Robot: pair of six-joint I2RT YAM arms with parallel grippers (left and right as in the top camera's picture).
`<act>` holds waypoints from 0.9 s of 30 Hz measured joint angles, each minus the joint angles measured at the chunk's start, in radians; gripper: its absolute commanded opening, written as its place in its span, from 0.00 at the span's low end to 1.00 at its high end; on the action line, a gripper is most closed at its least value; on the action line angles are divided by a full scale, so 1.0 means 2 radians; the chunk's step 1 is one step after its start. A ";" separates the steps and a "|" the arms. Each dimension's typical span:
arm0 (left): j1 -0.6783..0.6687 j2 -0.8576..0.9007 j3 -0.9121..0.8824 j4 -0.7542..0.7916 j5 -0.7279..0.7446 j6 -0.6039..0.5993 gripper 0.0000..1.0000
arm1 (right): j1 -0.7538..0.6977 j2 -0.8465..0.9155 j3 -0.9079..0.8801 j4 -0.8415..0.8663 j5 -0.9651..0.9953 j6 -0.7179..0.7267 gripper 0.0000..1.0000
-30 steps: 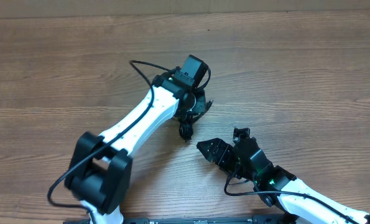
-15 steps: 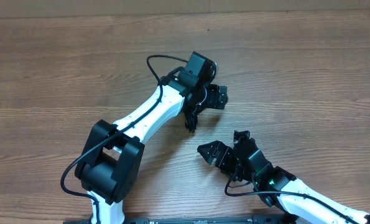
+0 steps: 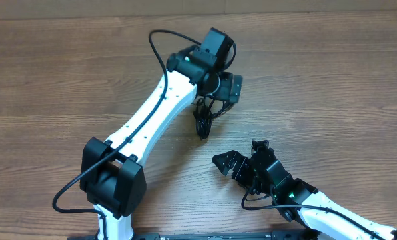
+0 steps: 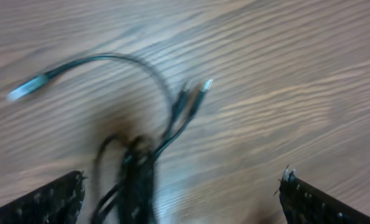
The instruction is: Untangle cables
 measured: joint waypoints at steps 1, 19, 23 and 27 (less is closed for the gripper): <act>0.002 0.000 0.007 -0.013 -0.006 -0.002 1.00 | 0.000 0.000 0.000 0.001 0.000 0.000 1.00; 0.098 0.000 0.009 -0.154 0.041 -0.275 0.51 | 0.000 0.000 0.000 -0.001 0.003 -0.001 1.00; 0.087 0.000 -0.026 -0.138 0.058 -0.338 0.50 | 0.000 0.000 0.000 -0.014 0.009 -0.001 1.00; 0.071 0.000 -0.061 -0.094 0.080 -0.371 0.51 | 0.000 0.000 0.000 -0.005 0.013 -0.001 1.00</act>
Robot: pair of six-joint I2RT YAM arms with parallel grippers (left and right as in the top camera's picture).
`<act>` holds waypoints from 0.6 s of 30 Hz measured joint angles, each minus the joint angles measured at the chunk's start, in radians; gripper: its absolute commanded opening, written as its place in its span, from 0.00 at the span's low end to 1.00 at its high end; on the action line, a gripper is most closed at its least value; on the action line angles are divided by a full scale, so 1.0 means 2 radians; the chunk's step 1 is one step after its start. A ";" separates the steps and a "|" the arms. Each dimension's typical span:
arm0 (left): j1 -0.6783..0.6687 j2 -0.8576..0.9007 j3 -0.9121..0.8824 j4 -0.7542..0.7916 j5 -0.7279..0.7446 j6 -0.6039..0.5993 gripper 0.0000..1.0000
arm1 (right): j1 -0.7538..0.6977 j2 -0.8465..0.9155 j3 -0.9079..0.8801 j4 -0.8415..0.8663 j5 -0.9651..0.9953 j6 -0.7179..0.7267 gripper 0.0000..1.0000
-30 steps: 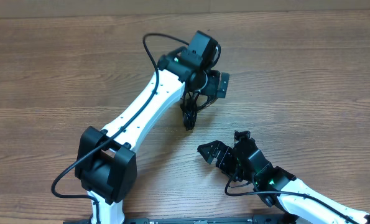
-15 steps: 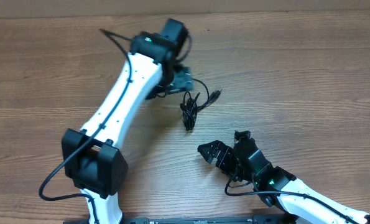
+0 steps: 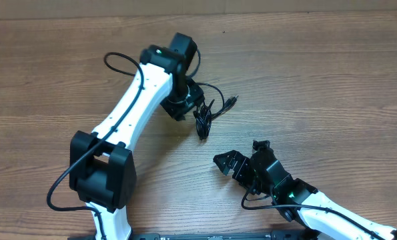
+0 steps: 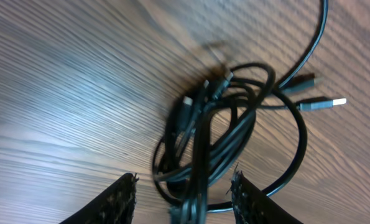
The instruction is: Untangle cables
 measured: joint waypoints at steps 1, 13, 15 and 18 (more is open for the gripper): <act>-0.003 0.000 -0.006 0.007 0.006 -0.005 0.51 | 0.000 0.000 0.000 0.002 0.000 0.000 1.00; -0.010 0.000 -0.033 0.027 0.034 -0.027 0.05 | 0.000 0.000 0.000 0.004 0.001 0.000 1.00; -0.013 0.000 -0.033 0.035 0.034 -0.025 0.05 | 0.000 0.000 0.000 0.004 0.001 0.000 1.00; -0.019 0.000 -0.033 0.040 0.033 -0.025 0.04 | 0.000 0.000 0.000 0.003 0.002 0.000 1.00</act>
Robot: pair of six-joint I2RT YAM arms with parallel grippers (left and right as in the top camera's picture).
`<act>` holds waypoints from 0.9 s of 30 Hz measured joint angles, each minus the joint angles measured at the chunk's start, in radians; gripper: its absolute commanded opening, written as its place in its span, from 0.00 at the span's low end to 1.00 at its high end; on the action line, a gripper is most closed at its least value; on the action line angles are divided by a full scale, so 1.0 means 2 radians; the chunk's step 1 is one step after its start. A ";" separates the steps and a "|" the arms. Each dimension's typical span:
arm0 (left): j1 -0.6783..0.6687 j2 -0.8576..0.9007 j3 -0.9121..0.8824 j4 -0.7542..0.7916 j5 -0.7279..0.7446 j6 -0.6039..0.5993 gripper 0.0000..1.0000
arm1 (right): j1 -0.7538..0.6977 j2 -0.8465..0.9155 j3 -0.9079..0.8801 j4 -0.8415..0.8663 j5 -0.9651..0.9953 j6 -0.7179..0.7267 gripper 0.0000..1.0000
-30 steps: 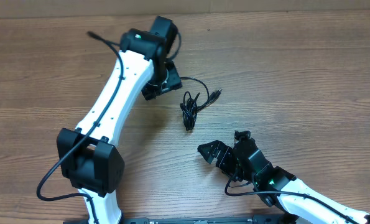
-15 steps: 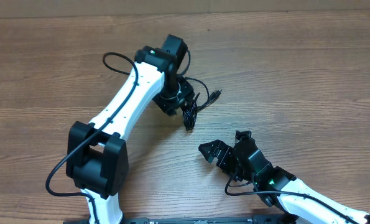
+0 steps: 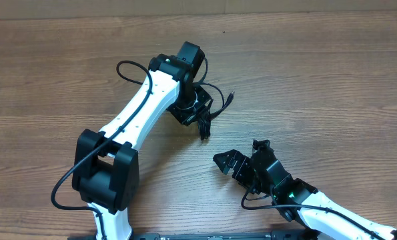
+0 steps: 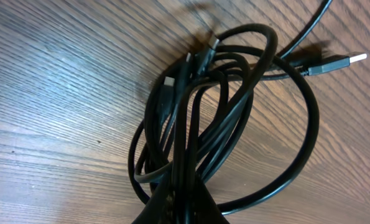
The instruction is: Untangle cables
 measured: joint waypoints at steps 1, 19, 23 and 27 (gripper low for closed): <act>-0.001 0.000 0.000 0.001 0.000 0.000 0.04 | 0.000 0.000 0.000 0.000 0.000 0.000 1.00; 0.000 -0.053 0.009 -0.014 -0.047 0.438 0.04 | -0.014 -0.090 0.000 -0.001 -0.036 -0.031 1.00; -0.001 -0.100 0.012 -0.015 -0.041 0.533 0.05 | -0.062 -0.130 0.000 -0.010 -0.065 -0.011 1.00; -0.001 -0.128 0.017 -0.021 -0.019 0.607 0.04 | -0.108 -0.137 0.000 0.012 -0.097 0.014 1.00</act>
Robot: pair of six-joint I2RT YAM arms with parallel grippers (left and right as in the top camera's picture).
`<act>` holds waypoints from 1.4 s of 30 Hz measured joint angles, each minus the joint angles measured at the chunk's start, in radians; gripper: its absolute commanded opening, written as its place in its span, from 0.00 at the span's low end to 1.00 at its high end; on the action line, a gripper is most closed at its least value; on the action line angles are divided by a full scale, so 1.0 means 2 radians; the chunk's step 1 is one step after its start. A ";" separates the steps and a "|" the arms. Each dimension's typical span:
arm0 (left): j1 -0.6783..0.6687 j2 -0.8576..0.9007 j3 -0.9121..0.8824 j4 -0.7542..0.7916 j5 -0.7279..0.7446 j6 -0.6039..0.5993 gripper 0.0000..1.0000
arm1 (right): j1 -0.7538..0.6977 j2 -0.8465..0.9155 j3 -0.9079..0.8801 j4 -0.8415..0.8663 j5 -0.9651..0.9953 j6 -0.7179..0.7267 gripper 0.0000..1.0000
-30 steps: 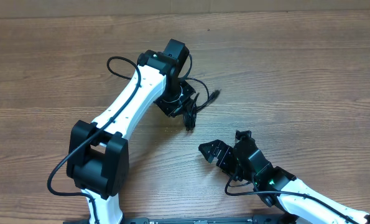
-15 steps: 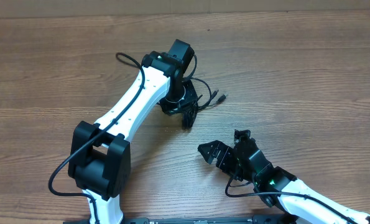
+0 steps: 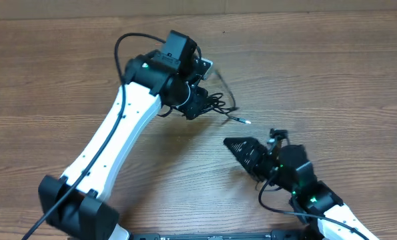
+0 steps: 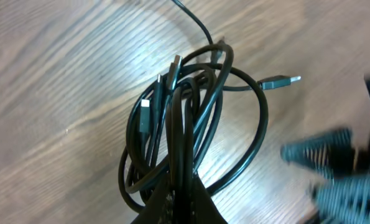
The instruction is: Untangle cables
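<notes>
A tangled bundle of black cables [image 4: 191, 124] hangs from my left gripper [image 4: 181, 208], which is shut on its lower loops. In the overhead view the left gripper [image 3: 197, 107] holds the bundle [image 3: 210, 103] above the table's middle. One lead with a silver USB plug [image 3: 243, 121] sticks out to the right, and the same plug [image 4: 284, 81] shows in the left wrist view. My right gripper [image 3: 241, 150] points at the bundle from the lower right. Its blurred fingers [image 4: 315, 149] stand apart, with nothing between them.
The wooden table [image 3: 331, 73] stretches all round the arms. The left arm's own black cable loops over its wrist [image 3: 128, 43]. The right arm [image 3: 318, 200] comes in from the bottom right corner.
My left gripper, still shut on the bundle, now holds it higher and a little further back. The right gripper has moved up and right, closer to the bundle, and now shows in the left wrist view.
The left gripper was open above the bundle lying on the table. Then its fingers stood on either side of the loops. Then it was shut on them. Now the bundle hangs raised, and the right gripper, still before, is close to it.
</notes>
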 measured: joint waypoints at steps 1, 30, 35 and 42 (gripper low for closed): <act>0.000 -0.003 0.000 -0.002 0.006 0.015 0.05 | -0.011 0.000 0.000 0.011 -0.010 0.005 1.00; -0.072 -0.004 0.001 -0.016 0.035 0.196 0.04 | -0.053 0.093 0.003 0.170 -0.046 0.272 0.93; -0.072 -0.004 0.001 0.001 0.024 0.184 0.04 | -0.049 0.111 0.003 0.160 -0.036 0.275 0.77; -0.072 -0.004 0.001 0.062 0.024 0.117 0.04 | -0.016 0.138 0.003 0.156 -0.029 0.272 0.70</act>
